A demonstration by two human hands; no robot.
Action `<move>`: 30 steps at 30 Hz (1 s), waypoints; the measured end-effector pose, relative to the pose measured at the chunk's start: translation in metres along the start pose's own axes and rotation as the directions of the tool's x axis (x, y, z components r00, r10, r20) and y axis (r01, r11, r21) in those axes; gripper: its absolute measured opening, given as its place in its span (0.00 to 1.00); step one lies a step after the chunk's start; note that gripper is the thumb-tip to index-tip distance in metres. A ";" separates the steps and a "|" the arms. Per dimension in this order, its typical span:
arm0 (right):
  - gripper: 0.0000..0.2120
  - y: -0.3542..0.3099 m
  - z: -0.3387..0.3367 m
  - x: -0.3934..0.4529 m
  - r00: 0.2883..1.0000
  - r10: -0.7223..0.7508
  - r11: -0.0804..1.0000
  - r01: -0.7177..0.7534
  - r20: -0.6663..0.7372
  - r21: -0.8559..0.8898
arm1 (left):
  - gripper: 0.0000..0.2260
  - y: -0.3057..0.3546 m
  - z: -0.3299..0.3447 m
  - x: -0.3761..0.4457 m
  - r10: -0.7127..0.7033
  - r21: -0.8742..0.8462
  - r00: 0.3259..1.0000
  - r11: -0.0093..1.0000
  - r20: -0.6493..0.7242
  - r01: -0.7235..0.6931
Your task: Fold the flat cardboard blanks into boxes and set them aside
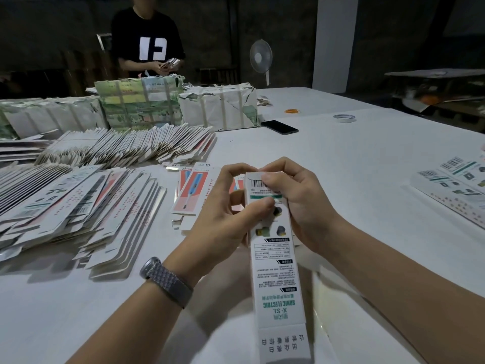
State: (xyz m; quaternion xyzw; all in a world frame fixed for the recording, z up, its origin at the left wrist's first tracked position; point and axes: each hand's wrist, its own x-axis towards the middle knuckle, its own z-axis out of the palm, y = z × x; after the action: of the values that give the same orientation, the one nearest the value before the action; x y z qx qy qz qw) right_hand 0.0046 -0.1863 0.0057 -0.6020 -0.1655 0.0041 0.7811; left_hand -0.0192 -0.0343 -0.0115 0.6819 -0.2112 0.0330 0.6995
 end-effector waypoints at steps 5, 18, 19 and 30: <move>0.11 0.002 0.001 0.001 1.000 0.020 1.000 -0.020 -0.010 0.020 | 0.20 -0.001 0.001 -0.001 -0.021 -0.025 1.000 0.999 0.009 0.021; 0.11 0.001 -0.001 0.001 0.999 0.039 0.999 -0.039 -0.001 -0.025 | 0.19 -0.001 0.001 -0.001 -0.067 -0.006 0.997 0.998 0.041 0.067; 0.11 0.002 0.000 0.001 0.999 0.041 0.999 -0.041 -0.004 -0.028 | 0.19 -0.001 0.000 -0.001 -0.073 -0.006 0.997 0.997 0.040 0.073; 0.12 0.002 0.001 0.002 0.997 0.035 0.997 -0.039 -0.071 -0.064 | 0.22 0.000 -0.002 -0.001 -0.122 0.009 0.990 0.992 0.069 0.122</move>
State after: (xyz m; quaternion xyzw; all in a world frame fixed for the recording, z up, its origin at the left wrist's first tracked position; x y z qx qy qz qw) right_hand 0.0065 -0.1848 0.0045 -0.6298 -0.1268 -0.0078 0.7663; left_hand -0.0192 -0.0324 -0.0118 0.6961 -0.1931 -0.0330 0.6907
